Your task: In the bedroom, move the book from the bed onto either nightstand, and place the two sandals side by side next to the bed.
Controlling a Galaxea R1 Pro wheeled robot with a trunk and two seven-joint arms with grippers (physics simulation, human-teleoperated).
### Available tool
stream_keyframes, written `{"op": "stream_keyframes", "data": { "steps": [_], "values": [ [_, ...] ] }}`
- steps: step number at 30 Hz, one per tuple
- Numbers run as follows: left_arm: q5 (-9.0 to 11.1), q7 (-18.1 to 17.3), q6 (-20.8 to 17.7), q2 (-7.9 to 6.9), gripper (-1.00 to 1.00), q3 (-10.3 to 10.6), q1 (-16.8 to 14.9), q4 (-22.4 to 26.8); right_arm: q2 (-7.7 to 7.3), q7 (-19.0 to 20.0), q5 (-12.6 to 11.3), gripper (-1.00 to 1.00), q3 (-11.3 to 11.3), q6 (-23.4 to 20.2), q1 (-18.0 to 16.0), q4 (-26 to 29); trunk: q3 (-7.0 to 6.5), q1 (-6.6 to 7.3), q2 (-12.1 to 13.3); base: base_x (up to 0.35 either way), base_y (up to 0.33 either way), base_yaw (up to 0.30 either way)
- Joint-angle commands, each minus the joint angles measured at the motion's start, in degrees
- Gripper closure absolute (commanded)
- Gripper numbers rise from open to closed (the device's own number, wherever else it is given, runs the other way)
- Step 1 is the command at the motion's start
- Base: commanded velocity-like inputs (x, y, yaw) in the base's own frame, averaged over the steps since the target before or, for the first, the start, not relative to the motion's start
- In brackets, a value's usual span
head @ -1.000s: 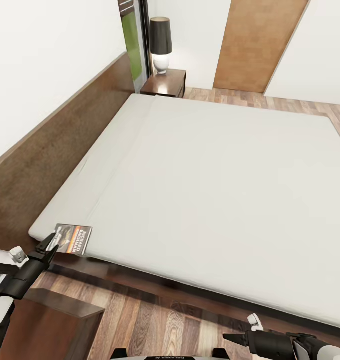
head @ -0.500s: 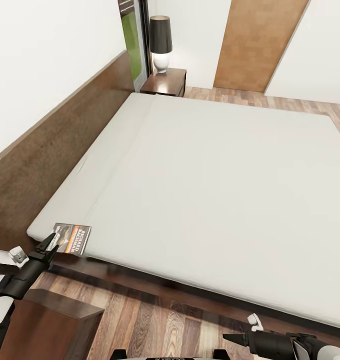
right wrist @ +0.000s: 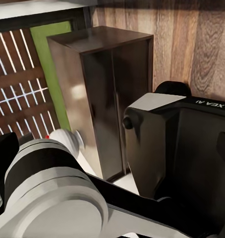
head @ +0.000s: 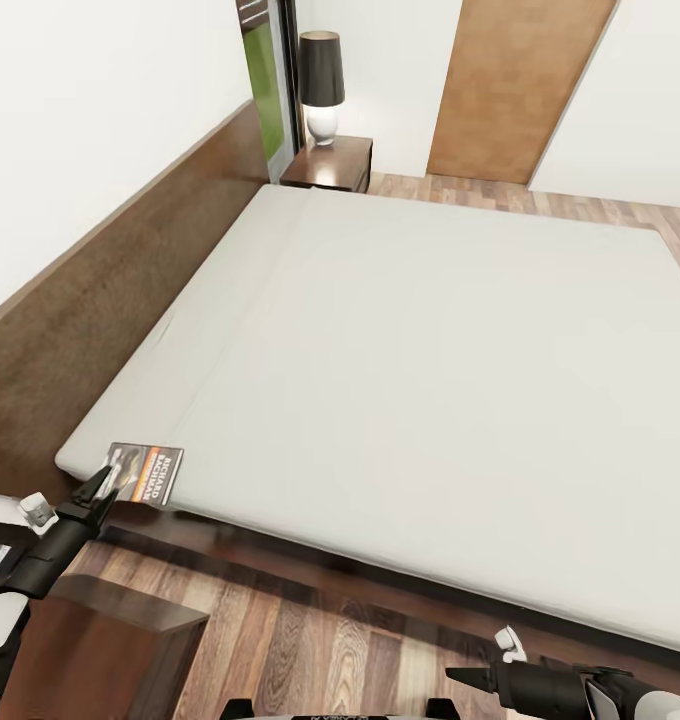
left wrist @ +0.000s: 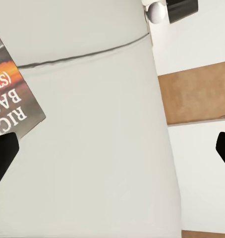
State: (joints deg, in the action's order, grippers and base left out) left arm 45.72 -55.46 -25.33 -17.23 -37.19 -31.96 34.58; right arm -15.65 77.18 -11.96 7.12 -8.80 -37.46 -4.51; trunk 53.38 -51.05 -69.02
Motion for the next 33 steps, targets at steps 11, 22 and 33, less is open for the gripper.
{"op": "stream_keyframes", "data": {
  "steps": [11, 22, 33],
  "values": [
    [0.25, 0.0, -0.51, 0.0, -1.0, -0.07, -0.03, -0.04, 0.01, 0.26, -0.61, -1.0, 0.45, -0.58, -0.07, -0.15, 0.03, 0.01, -0.02, -0.018, 0.0, 0.0],
    [0.25, 0.15, -0.51, 0.0, -1.0, -0.07, 0.0, -0.04, 0.01, 0.26, -0.61, -1.0, 0.46, -0.59, -0.07, -0.15, 0.03, 0.01, -0.02, 0.004, 0.0, 0.0],
    [0.25, 0.12, -0.35, -0.03, -1.0, -0.15, -0.03, -1.28, 0.01, 0.26, -0.61, -1.0, 0.52, -0.6, -0.07, -0.15, 0.03, 0.01, -0.02, 0.018, 0.0, 0.0]
  ]
}}
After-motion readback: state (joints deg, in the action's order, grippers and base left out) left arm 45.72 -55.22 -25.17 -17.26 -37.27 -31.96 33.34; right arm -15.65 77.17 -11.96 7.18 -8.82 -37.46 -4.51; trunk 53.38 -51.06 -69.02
